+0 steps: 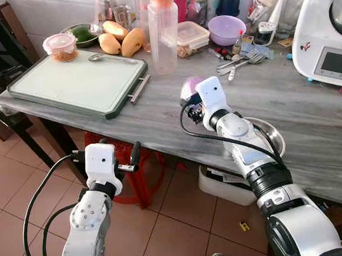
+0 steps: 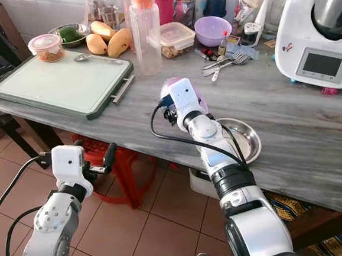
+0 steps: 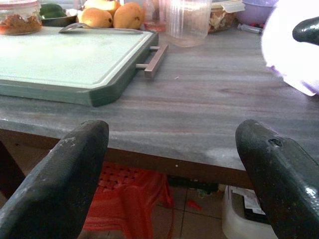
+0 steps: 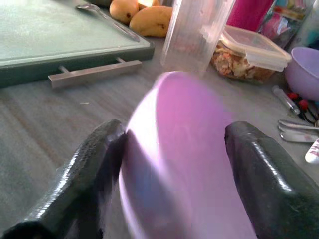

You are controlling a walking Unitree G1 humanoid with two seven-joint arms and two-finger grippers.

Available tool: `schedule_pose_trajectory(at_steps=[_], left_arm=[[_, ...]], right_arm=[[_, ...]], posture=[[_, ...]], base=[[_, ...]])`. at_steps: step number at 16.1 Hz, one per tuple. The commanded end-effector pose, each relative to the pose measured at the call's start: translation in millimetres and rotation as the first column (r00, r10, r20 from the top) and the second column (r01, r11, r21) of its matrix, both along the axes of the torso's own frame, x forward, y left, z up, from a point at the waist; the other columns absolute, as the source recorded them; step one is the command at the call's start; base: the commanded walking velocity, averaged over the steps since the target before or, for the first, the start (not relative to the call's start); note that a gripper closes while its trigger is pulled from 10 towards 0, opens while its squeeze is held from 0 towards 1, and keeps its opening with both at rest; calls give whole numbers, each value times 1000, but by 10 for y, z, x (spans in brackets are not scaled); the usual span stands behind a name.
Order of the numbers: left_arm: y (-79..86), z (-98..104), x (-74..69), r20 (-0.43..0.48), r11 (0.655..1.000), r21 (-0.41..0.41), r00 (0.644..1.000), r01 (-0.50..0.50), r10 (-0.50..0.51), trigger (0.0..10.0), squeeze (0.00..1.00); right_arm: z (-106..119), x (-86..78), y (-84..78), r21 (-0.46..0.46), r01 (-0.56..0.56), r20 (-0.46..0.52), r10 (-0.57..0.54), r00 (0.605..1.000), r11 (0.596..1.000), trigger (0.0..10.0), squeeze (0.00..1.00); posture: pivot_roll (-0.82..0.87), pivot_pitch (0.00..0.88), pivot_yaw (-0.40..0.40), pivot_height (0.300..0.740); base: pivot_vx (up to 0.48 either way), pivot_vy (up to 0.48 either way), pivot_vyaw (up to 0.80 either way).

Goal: Setting the table

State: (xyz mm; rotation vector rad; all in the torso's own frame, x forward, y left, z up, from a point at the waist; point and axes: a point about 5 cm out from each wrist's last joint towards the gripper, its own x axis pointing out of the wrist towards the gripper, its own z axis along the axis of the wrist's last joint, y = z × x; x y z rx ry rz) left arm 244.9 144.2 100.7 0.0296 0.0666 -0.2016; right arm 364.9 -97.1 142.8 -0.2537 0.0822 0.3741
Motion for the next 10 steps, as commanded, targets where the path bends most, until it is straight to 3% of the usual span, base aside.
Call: schedule_pose_trajectory(at_steps=[1, 7, 10], left_arm=[[-6, -22, 27, -17, 1000, 12, 1000, 6, -6, 10000, 0], [-16, -35, 47, -26, 1000, 14, 1000, 4, -4, 10000, 0], [-15, -48, 59, -31, 1000, 17, 1000, 5, -4, 10000, 0]], right_arm=[[87, 24, 20, -1, -11, 28, 11, 1000, 1000, 10000, 941], [17, 1, -16, -9, -4, 7, 4, 1000, 1000, 10000, 941], [95, -47, 10, 23, -24, 51, 23, 998, 999, 10000, 976]], posture=[[54, 8, -6, 740], [49, 8, -6, 740], [45, 3, -2, 740]], base=[[0, 0, 0], [0, 0, 0], [0, 0, 0]])
